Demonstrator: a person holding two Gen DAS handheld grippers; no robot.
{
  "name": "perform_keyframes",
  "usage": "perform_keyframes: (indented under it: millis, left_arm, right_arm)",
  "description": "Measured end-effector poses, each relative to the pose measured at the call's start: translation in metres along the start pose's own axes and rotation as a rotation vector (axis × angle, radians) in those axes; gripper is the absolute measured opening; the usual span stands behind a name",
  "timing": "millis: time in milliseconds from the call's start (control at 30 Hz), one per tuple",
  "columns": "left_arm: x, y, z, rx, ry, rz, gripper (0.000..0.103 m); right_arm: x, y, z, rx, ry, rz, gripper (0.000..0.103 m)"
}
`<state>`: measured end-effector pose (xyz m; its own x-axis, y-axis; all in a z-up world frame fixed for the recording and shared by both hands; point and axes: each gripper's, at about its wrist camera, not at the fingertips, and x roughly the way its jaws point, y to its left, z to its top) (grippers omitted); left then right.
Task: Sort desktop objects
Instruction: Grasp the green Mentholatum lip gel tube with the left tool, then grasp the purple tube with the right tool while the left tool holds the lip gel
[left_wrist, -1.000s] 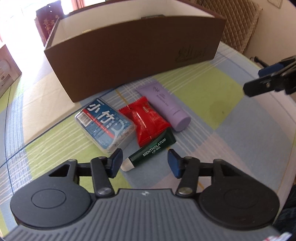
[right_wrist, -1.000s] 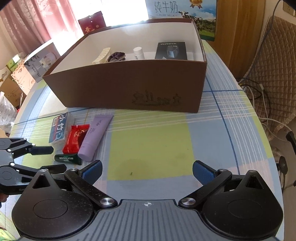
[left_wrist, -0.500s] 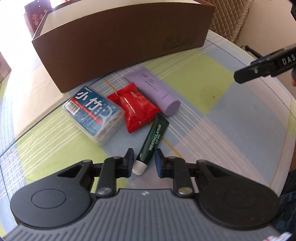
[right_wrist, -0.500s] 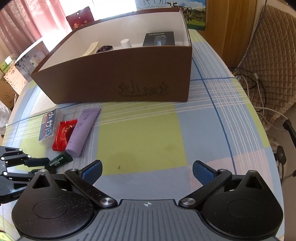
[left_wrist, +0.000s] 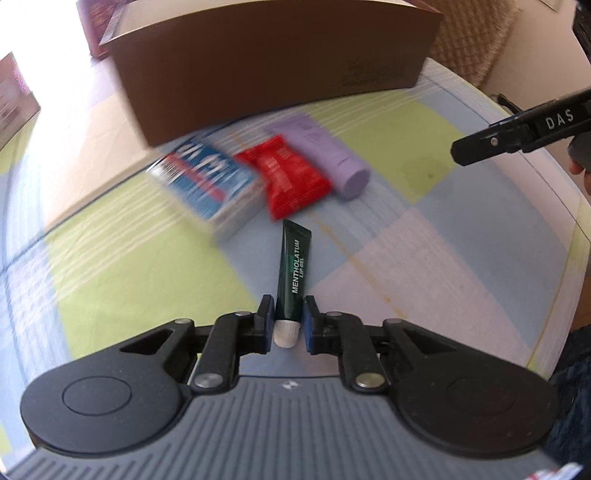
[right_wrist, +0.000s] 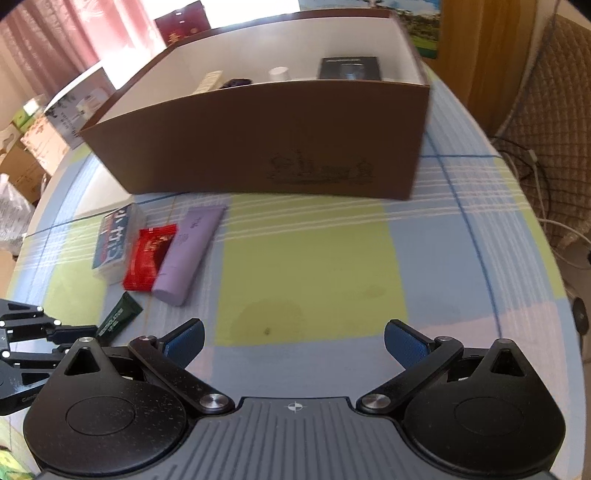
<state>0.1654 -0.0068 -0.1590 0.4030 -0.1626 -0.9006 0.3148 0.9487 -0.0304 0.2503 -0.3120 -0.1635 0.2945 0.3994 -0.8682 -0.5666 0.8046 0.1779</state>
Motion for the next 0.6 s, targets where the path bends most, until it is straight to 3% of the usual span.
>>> perform_keyframes:
  millis: [300,367,467,600]
  left_arm:
    - [-0.011,0.05,-0.014,-0.275,-0.011,0.137,0.013]
    - [-0.011,0.059,-0.013,-0.333,-0.015,0.16,0.013]
    - [-0.01,0.072,-0.008,-0.404,-0.022,0.158,0.013]
    - [-0.006,0.078,0.003,-0.421,-0.017,0.159,0.013]
  right_arm:
    - [0.017,0.038,0.011,-0.082,-0.037,0.047,0.099]
    - [0.023,0.046,0.015,-0.095,-0.049,0.056,0.083]
    - [0.033,0.055,0.024,-0.088,-0.054,0.068,0.07]
    - [0.047,0.065,0.034,-0.092,-0.051,0.086,0.055]
